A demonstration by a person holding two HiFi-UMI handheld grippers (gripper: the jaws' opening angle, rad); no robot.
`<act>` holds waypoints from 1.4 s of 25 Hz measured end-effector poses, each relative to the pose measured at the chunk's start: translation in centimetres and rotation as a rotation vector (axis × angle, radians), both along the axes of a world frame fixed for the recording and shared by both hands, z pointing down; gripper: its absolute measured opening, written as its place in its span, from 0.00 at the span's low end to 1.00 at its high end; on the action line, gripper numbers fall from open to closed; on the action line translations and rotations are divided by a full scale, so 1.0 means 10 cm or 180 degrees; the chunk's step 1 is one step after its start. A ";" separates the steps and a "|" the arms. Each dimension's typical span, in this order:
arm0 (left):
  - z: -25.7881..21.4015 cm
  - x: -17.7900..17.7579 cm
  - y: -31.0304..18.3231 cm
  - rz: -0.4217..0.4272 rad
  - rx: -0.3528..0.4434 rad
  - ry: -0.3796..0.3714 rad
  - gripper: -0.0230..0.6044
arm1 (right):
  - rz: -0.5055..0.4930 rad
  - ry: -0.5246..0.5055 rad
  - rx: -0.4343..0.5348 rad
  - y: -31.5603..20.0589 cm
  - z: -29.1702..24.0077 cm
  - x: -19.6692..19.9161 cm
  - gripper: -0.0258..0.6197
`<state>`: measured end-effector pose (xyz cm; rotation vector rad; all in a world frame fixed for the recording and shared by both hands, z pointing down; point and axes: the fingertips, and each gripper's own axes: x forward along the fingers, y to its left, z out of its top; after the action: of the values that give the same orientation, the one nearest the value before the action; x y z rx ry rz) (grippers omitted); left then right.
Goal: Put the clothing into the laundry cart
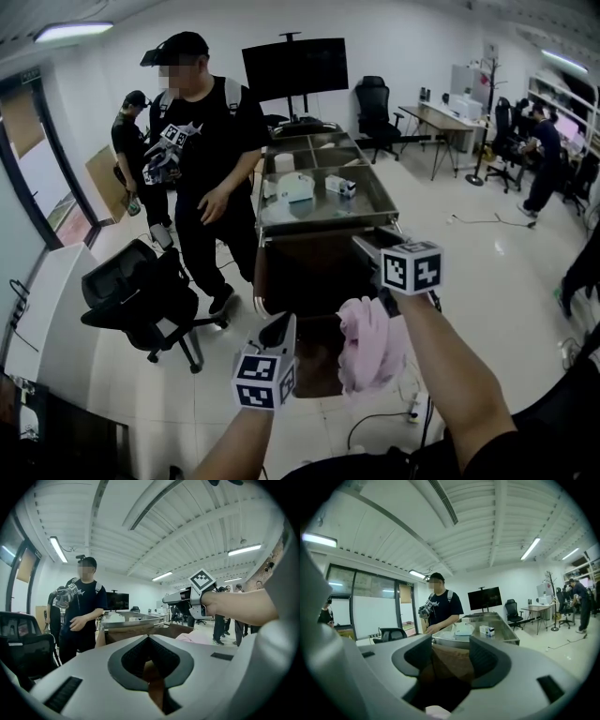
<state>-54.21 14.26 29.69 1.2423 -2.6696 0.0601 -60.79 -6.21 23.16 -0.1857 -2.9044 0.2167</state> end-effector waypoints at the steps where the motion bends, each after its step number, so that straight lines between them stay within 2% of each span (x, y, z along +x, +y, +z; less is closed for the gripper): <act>1: 0.00 0.01 -0.02 0.0016 0.0011 -0.0002 0.04 | -0.0016 -0.0028 -0.0034 0.00 0.00 0.07 0.43; 4: 0.03 0.09 -0.06 0.0050 0.0043 0.0015 0.04 | -0.0089 -0.0146 -0.0070 0.04 -0.08 0.31 0.43; 5: 0.05 0.12 -0.06 0.0055 0.0043 0.0024 0.04 | -0.0111 -0.0198 -0.0068 0.07 -0.12 0.41 0.36; 8: 0.12 0.20 -0.06 0.0076 0.0021 0.0049 0.04 | -0.0108 -0.0324 -0.0062 0.09 -0.16 0.72 0.25; 13: 0.22 0.35 -0.07 0.0143 -0.0016 0.0085 0.04 | -0.0072 -0.0306 -0.0109 0.11 0.00 1.14 0.07; 22: 0.35 0.62 -0.11 0.0338 -0.0060 0.0072 0.04 | 0.0045 -0.0158 -0.0171 0.16 0.46 1.73 0.04; 26: 0.47 0.72 -0.13 0.0404 -0.0113 0.0105 0.04 | 0.0027 0.0035 -0.0143 0.25 0.82 1.96 0.04; 35: 0.77 0.90 -0.12 0.0493 -0.0239 0.0267 0.04 | 0.0041 0.0500 -0.0294 0.48 1.48 2.28 0.04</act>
<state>-45.17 13.04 37.39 1.3932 -2.4729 0.1267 -37.99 -1.38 37.95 -0.1579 -2.7424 0.3517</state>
